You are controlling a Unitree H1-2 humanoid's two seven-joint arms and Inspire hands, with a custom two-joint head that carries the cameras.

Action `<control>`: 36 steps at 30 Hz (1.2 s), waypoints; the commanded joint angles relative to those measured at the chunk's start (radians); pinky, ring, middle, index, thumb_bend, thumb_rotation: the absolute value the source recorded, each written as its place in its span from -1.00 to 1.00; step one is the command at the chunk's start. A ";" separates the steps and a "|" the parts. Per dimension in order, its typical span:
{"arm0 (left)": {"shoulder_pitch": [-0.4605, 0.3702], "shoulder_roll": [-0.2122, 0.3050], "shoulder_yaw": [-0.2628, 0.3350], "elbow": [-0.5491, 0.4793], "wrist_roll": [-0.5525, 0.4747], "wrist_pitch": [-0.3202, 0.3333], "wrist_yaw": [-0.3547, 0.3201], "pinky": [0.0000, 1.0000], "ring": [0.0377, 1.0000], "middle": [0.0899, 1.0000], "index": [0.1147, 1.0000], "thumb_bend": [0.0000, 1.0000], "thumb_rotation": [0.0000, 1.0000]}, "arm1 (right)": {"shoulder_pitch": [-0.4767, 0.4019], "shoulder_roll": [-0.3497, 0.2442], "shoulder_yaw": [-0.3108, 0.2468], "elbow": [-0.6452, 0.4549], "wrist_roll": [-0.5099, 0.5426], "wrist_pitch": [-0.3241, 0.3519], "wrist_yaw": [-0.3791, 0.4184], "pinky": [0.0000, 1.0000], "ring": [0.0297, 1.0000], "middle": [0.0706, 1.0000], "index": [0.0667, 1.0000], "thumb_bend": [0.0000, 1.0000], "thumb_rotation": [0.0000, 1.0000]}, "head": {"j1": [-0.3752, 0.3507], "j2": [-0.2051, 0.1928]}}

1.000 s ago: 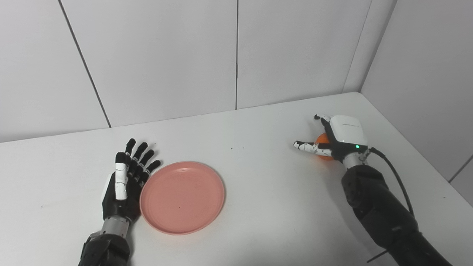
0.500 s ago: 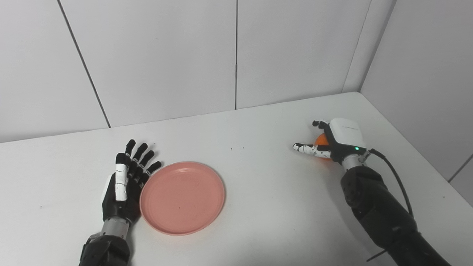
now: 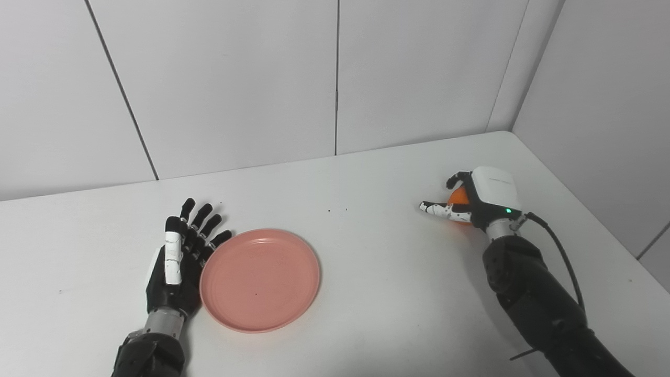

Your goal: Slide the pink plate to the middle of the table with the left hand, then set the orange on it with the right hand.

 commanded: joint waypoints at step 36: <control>0.025 -0.006 -0.008 0.004 0.034 0.089 0.036 0.49 0.77 0.85 1.00 0.73 0.72 | 0.019 -0.060 0.015 -0.143 0.046 -0.018 0.089 -0.80 -0.76 -0.71 -0.61 -0.01 -0.27 | 0.020 0.016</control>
